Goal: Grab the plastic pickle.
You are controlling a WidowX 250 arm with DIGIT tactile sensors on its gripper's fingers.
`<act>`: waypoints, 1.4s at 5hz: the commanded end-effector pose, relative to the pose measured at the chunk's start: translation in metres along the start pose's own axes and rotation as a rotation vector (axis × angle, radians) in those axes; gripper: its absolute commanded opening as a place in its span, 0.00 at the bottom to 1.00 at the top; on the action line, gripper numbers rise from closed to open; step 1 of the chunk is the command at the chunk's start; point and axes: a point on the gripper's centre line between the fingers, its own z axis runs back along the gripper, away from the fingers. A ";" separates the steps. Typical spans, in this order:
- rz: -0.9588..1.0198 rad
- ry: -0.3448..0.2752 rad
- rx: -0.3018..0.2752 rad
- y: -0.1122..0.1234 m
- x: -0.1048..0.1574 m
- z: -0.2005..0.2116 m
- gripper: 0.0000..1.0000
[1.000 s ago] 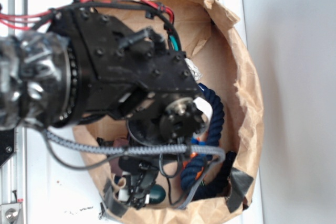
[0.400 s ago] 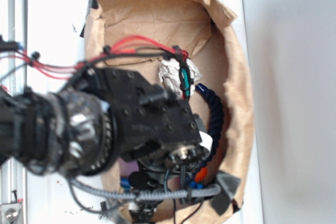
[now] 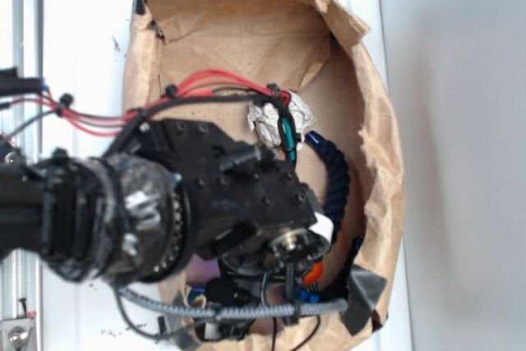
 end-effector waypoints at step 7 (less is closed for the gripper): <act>0.048 -0.138 0.268 0.001 -0.034 0.028 0.00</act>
